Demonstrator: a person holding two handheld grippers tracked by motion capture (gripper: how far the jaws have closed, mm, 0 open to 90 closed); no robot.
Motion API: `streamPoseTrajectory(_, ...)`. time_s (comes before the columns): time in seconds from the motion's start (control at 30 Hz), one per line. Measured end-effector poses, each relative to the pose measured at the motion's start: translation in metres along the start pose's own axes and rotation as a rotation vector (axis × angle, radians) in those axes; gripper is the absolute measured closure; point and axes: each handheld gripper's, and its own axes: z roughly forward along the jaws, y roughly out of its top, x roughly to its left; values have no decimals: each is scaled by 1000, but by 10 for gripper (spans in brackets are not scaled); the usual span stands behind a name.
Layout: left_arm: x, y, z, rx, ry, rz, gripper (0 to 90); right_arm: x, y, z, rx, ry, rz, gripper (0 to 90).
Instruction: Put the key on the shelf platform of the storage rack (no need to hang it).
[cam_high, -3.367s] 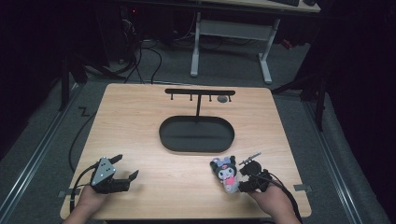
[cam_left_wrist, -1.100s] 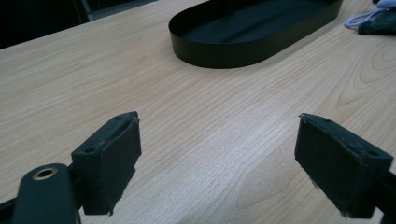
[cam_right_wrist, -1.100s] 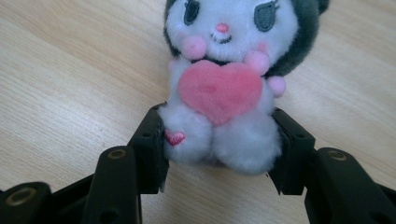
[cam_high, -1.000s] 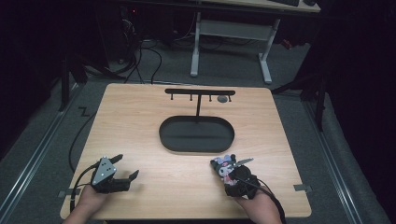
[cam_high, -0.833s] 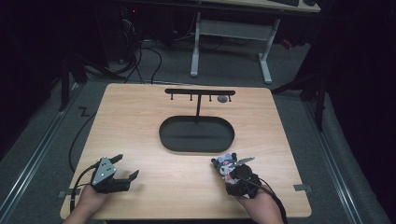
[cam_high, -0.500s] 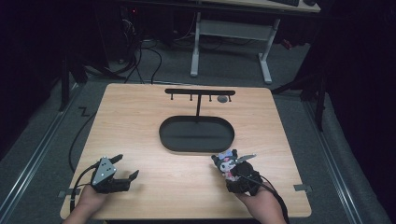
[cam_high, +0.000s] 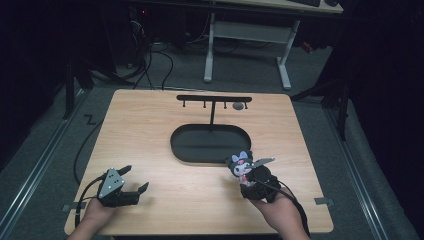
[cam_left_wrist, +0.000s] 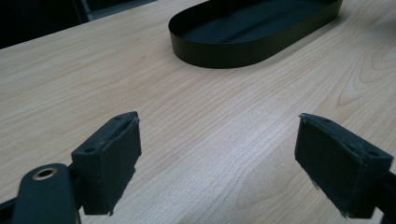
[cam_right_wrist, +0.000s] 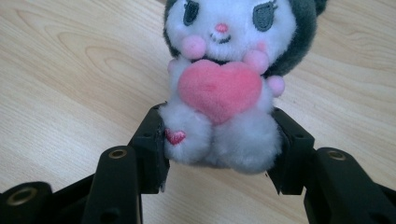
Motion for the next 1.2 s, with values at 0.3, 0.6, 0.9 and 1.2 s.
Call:
streamPoseTrajectory(0.3, 0, 0, 0, -1, 0, -1, 155, -1, 12, 2, -17, -3, 3, 478)
streamPoseTrajectory(0.6, 0, 0, 0, -2, -1, -1, 155, -1, 24, 10, -21, -8, -1, 478)
streamPoseTrajectory(0.9, 0, 0, 0, -2, -2, 0, 155, -5, 36, 17, -32, -9, 12, 478)
streamPoseTrajectory(1.2, 0, 0, 0, -2, -2, 1, 155, -8, 47, 27, -25, 1, 19, 480)
